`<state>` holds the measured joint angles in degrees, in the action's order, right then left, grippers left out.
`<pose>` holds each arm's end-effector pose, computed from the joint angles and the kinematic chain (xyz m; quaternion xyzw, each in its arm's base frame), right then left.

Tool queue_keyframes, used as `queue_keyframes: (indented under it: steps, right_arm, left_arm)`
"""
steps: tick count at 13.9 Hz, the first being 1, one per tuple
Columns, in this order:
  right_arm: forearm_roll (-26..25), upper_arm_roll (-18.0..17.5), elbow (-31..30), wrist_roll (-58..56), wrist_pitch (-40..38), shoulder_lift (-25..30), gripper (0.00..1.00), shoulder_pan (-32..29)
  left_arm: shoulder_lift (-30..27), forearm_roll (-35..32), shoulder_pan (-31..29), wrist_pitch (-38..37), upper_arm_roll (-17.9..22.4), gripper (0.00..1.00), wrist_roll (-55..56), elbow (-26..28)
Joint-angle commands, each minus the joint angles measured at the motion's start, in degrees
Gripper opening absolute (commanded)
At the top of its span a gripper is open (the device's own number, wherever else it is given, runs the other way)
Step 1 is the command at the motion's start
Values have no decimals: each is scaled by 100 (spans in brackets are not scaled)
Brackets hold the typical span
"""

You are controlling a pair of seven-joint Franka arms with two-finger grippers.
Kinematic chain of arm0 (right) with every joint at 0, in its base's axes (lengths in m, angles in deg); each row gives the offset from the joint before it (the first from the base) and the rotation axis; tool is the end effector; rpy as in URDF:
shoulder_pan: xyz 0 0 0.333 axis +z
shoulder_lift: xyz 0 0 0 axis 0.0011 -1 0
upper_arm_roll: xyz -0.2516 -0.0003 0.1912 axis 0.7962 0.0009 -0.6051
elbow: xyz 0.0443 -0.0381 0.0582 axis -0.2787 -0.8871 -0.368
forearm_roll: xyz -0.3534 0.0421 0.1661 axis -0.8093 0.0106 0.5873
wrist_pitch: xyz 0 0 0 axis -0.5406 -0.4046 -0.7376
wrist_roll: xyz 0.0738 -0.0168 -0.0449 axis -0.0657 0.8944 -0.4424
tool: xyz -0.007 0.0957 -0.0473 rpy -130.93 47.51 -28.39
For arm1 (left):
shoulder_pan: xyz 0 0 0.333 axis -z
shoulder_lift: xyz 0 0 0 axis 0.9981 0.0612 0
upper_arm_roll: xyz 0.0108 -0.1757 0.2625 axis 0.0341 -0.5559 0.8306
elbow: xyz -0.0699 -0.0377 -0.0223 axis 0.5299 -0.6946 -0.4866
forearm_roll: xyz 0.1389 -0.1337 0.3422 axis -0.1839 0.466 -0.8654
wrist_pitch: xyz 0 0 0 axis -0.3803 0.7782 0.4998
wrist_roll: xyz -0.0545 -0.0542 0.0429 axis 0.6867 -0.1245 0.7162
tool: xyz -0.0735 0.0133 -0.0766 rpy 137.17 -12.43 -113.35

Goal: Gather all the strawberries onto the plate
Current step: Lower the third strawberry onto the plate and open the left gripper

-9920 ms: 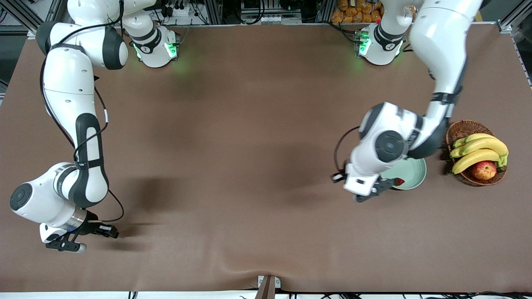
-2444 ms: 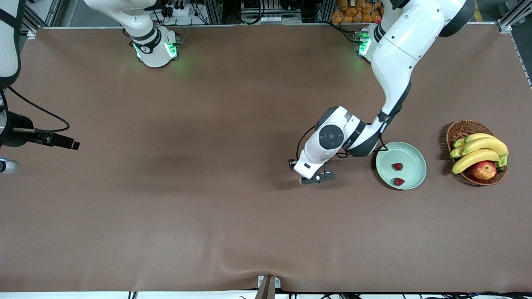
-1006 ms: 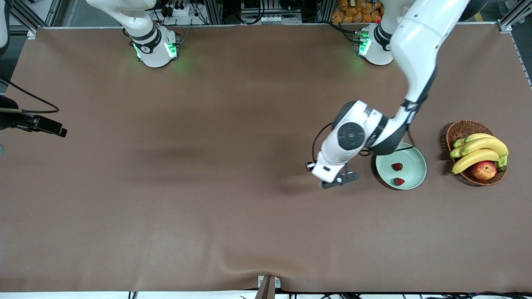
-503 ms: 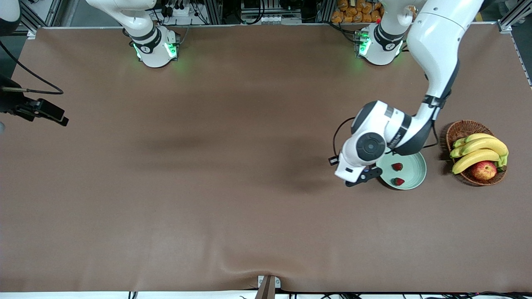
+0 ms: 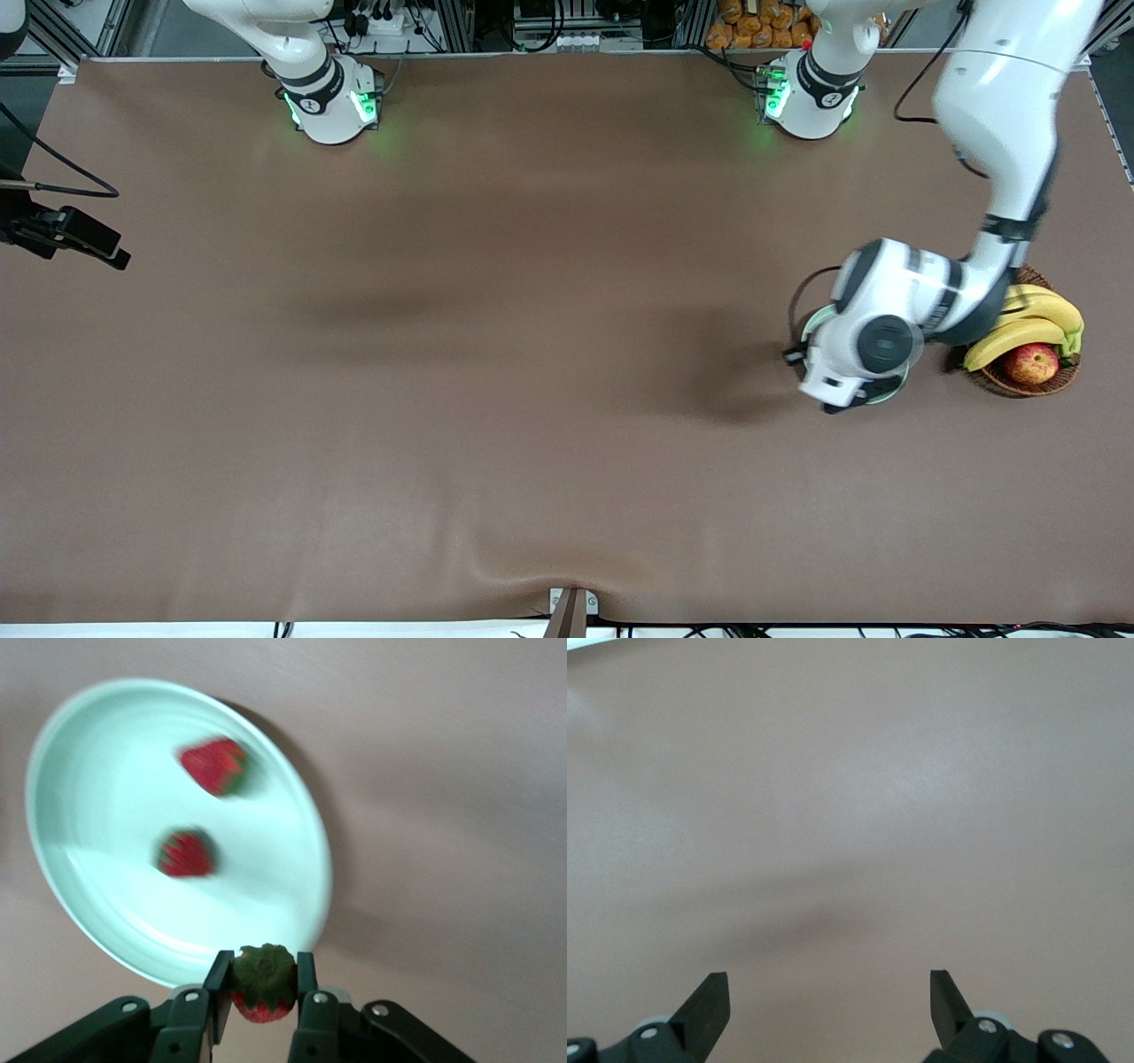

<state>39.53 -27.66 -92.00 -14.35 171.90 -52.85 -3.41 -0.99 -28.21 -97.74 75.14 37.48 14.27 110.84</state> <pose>0.5598 -0.0299 0.6241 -0.9962 0.0832 -0.0226 0.0083 0.6173 -0.0936 0.2414 -0.9718 -0.1720 0.1317 0.0931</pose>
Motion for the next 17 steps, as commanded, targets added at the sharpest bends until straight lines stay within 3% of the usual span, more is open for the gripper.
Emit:
queue_keyframes:
  steps: [1, 3, 4, 6, 10, 14, 17]
  right_arm:
    - [-132, -74, 224, 3, -46, -80, 100, 53]
    - [-132, -66, 303, -6, -55, -80, 100, 62]
    - [-140, -74, 312, 2, -47, -88, 100, 71]
    - [-123, -65, 321, -24, -29, -211, 100, 10]
    - [-333, -57, 444, -15, -29, -247, 100, 45]
    - [-316, -57, 444, -15, -64, -247, 100, 9]
    - [-316, -48, 487, -15, -82, -238, 100, -8]
  left_arm:
    - [-121, -90, -290, 131, -155, 0, -233, 168]
    - [46, -99, -290, 359, -154, 0, -233, 177]
    - [72, -99, -316, 369, -154, 8, -233, 186]
    - [47, -125, -334, 369, -154, 100, -268, 203]
    - [-164, -64, -658, 334, -250, 100, -890, 151]
    - [-576, 86, -1238, 168, -847, 100, -875, 2]
    - [-727, 489, -1248, -17, -910, 100, -848, -445]
